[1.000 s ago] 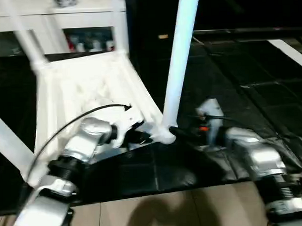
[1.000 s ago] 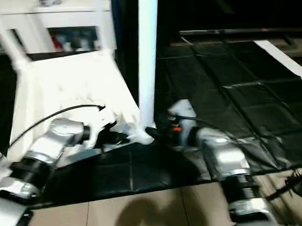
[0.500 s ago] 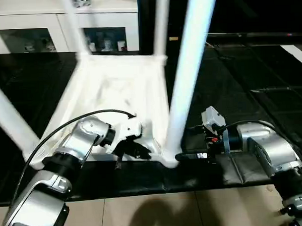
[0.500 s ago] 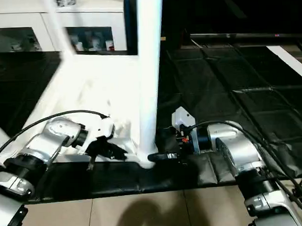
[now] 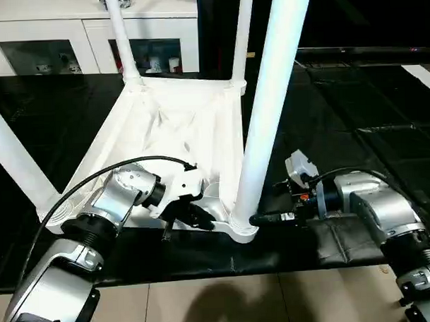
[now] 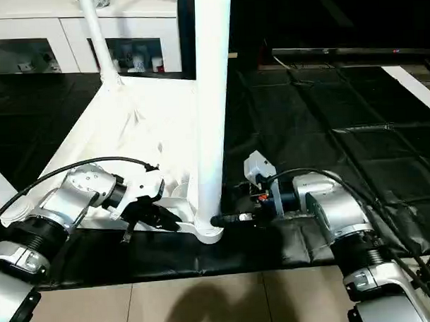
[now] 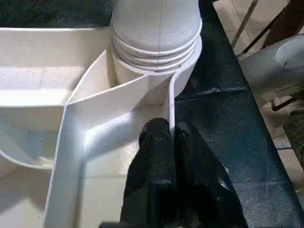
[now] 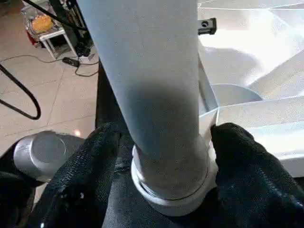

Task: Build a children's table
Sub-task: Rotate leg to tighten

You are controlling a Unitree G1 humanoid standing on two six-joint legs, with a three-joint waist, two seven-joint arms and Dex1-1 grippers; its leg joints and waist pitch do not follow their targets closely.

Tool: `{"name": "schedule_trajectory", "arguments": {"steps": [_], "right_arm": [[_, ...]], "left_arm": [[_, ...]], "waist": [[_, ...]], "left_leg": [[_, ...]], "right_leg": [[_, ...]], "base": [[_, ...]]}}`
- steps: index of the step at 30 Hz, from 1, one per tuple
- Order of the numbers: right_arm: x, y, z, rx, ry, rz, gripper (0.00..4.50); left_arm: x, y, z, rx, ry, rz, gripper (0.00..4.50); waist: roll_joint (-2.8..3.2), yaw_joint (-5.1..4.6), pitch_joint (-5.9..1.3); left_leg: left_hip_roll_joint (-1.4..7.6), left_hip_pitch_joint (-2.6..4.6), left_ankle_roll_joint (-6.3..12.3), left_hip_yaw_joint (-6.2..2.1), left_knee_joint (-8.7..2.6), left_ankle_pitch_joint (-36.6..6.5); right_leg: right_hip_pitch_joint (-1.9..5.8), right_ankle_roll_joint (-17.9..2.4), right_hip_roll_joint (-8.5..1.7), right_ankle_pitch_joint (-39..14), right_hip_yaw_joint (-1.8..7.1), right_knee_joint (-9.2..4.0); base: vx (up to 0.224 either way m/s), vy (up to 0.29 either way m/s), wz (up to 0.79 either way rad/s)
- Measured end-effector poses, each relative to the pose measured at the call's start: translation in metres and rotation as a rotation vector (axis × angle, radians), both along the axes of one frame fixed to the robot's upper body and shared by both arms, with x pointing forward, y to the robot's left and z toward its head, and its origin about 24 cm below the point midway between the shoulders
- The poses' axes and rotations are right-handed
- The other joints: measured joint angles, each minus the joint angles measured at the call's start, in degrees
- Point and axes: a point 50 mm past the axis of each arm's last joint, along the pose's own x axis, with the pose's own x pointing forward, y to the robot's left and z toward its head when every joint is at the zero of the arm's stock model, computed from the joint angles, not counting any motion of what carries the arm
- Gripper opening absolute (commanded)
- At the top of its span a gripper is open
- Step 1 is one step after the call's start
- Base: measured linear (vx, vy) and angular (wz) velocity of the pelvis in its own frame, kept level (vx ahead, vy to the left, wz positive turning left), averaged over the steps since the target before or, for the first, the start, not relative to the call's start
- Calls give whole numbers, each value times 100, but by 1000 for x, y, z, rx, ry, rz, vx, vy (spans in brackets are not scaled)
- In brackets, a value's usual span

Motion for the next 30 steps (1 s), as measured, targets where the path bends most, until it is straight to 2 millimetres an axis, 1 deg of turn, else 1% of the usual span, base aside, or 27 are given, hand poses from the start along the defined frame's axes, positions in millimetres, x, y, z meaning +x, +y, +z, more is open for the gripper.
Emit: {"name": "schedule_trajectory", "arguments": {"steps": [3,4,5,6,9,13,24,26,30], "right_arm": [[-1,2,-2,4,9,10,286],[-1,2,-1,5,8,10,273],[0,3,-1,7,8,12,273],[0,4,0,9,5,15,257],[3,5,2,8,-3,19,239],[3,6,2,13,-13,22,201],[3,5,1,13,-10,24,193],[1,4,1,14,-8,19,193],[-7,2,-6,47,16,-44,193]], "left_arm": [[0,0,0,0,0,-2,0],[0,0,0,0,-1,-3,0],[0,0,0,0,-1,-3,0],[0,0,0,0,-1,-3,0],[0,0,-1,0,-1,-3,0],[0,1,-1,1,-2,-5,0],[0,1,-1,0,1,-5,0],[0,-1,-1,-11,7,3,0],[1,-6,-3,-27,36,45,0]], "waist": [[0,0,0],[0,0,0],[0,-2,0],[0,-1,0],[-1,0,0],[-2,-4,-1],[-3,1,-2],[-3,24,-2],[0,96,-5]], "left_leg": [[0,0,0,0,0,0],[0,1,0,-1,0,0],[0,1,0,-1,0,0],[0,0,0,-1,0,0],[0,1,0,0,0,0],[0,1,0,0,0,0],[0,2,0,-1,0,0],[0,2,0,0,0,0],[-1,20,1,3,0,0]], "right_leg": [[0,0,0,0,0,0],[0,0,0,0,0,0],[0,0,0,0,0,1],[0,0,0,0,0,1],[0,0,0,0,0,1],[0,0,0,0,-1,1],[2,1,0,-1,0,2],[3,2,-1,-2,0,0],[17,3,-7,-3,2,2]], "base": [[0,0,0],[0,0,0],[0,0,0],[0,0,0],[0,0,0],[0,0,0],[0,0,0],[0,0,0],[0,0,0]]}}
